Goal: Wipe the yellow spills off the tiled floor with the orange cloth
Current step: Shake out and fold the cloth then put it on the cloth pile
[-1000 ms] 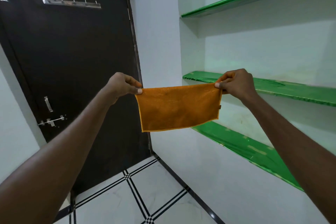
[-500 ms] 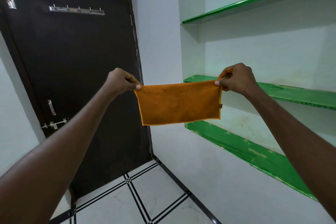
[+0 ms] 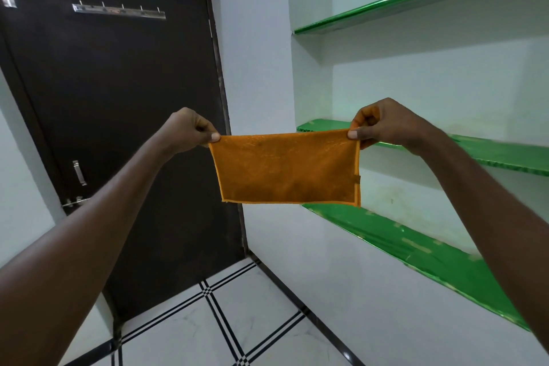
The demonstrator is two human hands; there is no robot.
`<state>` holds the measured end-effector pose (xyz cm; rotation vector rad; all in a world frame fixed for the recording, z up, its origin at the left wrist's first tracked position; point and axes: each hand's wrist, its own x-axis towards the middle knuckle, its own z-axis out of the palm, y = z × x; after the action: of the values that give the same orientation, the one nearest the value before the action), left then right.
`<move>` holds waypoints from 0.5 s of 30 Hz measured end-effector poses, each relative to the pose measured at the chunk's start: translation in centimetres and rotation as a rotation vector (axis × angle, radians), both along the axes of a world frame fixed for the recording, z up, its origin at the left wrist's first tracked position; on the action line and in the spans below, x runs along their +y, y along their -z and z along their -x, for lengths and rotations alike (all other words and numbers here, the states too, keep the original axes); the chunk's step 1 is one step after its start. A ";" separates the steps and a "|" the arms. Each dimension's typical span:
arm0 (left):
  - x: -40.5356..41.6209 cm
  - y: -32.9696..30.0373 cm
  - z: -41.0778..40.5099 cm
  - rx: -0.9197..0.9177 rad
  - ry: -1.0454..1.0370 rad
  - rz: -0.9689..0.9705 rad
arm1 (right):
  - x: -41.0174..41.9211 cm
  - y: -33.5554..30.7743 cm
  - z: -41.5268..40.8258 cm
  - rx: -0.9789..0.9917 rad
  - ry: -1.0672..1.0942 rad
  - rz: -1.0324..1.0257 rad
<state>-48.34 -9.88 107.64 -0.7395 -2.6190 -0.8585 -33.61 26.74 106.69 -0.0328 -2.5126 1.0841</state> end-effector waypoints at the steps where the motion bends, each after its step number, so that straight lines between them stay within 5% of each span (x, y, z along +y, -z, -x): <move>1: -0.2 0.1 -0.1 -0.012 0.016 -0.035 | 0.0 0.1 0.0 0.019 -0.009 0.022; 9: -1.8 1.9 -0.5 -0.236 0.139 -0.425 | 0.2 1.6 0.6 0.087 -0.045 0.324; 15: 1.0 6.2 0.1 -0.477 -0.013 -0.560 | -1.0 5.3 3.7 -0.161 0.100 0.549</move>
<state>-48.40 -8.83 101.44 -0.3935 -2.5264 -1.8449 -37.26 25.71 101.35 -0.4071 -2.2337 1.7491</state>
